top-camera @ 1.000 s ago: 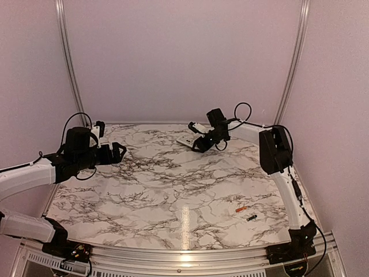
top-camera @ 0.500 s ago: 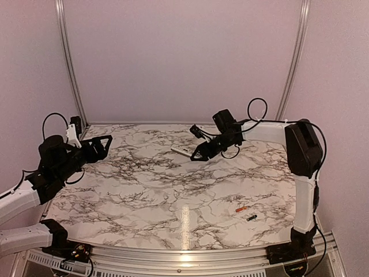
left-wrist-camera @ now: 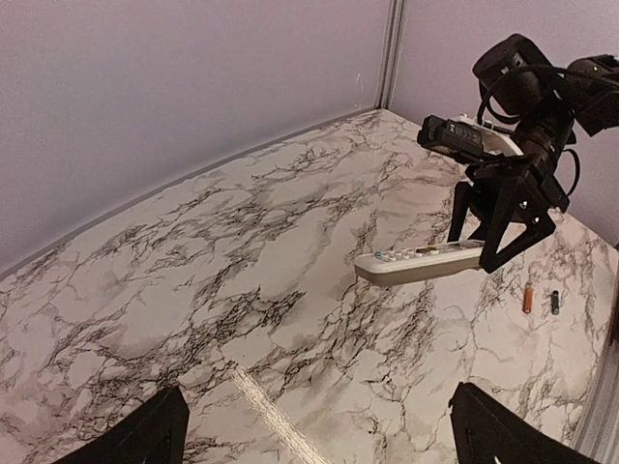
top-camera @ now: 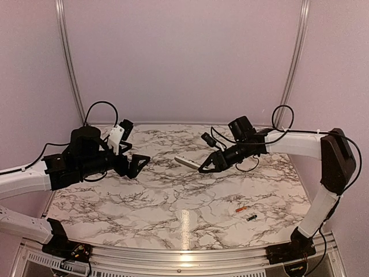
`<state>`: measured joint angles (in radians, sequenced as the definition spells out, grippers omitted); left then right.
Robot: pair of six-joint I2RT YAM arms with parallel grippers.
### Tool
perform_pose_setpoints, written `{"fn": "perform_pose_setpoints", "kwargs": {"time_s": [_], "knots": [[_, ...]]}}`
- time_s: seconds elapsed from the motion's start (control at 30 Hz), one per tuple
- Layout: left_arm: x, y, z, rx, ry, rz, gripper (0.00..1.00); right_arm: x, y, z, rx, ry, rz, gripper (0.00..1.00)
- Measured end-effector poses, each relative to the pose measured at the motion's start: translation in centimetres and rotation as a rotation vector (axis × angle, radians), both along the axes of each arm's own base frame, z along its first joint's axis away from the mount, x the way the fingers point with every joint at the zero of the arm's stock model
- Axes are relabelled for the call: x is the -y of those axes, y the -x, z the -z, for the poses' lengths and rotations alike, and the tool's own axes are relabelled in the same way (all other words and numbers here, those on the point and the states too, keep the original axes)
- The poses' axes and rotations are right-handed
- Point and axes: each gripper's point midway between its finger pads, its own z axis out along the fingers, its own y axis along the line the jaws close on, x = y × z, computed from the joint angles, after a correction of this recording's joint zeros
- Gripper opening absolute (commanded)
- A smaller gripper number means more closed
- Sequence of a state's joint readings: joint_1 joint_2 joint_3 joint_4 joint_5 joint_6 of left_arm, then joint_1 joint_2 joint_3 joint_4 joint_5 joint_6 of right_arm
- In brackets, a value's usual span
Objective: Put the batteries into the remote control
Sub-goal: Pass from the right arm to the left
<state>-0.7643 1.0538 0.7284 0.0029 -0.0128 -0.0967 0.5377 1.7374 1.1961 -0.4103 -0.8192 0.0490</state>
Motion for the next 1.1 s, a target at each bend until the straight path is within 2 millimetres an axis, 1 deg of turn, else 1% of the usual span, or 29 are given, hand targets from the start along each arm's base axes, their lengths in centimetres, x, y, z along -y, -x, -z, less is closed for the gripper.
{"fn": "perform_pose_setpoints", "kwargs": {"time_s": [0.03,0.1,0.17,0.2,0.33,0.4,0.53,0.63,0.8,1.0,1.1], "knots": [[1.3,0.6,0.3,0.022,-0.051,0.034,0.99,-0.1,0.8,-0.3,-0.014,-0.013,-0.011,0.18],[3.2,1.8,1.2,0.060,-0.132,0.096,0.99,-0.5,2.5,-0.8,-0.040,-0.037,-0.035,0.18],[4.7,3.2,2.4,0.101,-0.215,0.160,0.99,-0.8,4.2,-0.8,-0.072,-0.048,-0.062,0.17],[5.6,4.1,3.2,0.129,-0.265,0.206,0.98,-1.0,5.4,-0.6,-0.093,-0.049,-0.083,0.17],[7.4,6.3,4.8,0.212,-0.380,0.331,0.93,-1.6,8.5,0.5,-0.160,-0.034,-0.147,0.15],[8.1,7.0,5.4,0.253,-0.430,0.382,0.91,-1.8,9.5,0.6,-0.182,-0.027,-0.170,0.15],[9.8,8.0,6.9,0.303,-0.530,0.470,0.81,-2.0,10.5,0.6,-0.203,-0.024,-0.194,0.15],[11.2,8.2,7.9,0.320,-0.604,0.522,0.75,-1.9,10.8,0.7,-0.218,-0.020,-0.198,0.14],[12.3,8.1,9.1,0.332,-0.677,0.562,0.66,-1.7,11.2,0.8,-0.235,-0.014,-0.207,0.14],[13.6,8.2,9.7,0.348,-0.723,0.599,0.59,-1.5,11.7,0.9,-0.250,-0.005,-0.223,0.13],[14.0,8.0,10.0,0.354,-0.745,0.605,0.53,-1.4,12.0,0.9,-0.256,0.001,-0.232,0.13]]}}
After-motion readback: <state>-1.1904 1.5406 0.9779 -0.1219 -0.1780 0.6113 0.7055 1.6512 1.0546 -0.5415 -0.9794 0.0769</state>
